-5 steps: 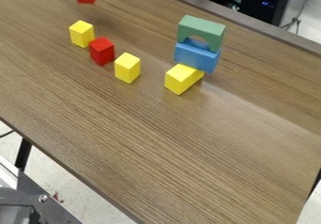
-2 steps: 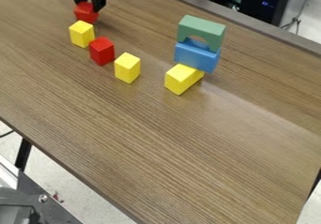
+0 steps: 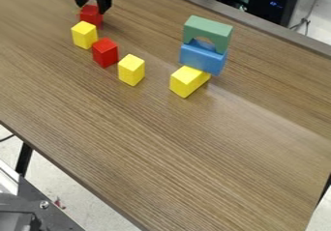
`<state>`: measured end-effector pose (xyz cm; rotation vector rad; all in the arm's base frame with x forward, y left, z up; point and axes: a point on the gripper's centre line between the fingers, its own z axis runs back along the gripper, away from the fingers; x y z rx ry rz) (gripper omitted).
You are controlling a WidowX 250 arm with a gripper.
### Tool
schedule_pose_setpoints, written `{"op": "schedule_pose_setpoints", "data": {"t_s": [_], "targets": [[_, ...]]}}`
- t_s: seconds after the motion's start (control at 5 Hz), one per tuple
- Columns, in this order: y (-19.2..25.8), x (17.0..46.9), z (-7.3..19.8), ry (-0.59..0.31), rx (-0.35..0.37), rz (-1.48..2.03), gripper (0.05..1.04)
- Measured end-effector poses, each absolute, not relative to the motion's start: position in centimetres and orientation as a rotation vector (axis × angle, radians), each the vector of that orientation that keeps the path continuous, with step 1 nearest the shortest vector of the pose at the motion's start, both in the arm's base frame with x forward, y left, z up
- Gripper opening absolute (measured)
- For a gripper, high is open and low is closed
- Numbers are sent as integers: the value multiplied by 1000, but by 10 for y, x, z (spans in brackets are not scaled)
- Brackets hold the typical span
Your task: Move the red cube to the right
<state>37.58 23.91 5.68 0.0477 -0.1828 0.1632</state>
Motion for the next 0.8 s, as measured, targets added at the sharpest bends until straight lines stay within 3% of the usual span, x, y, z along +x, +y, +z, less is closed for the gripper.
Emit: {"op": "schedule_pose_setpoints", "data": {"t_s": [0.2, 0.4, 0.6, 0.8], "targets": [[240, 376, 56, -189, 43, 173, 1004], [240, 374, 57, -191, 21, 192, 1000], [247, 380, 86, -253, -5, 237, 1000], [267, 376, 146, -386, -21, 317, 999]]}}
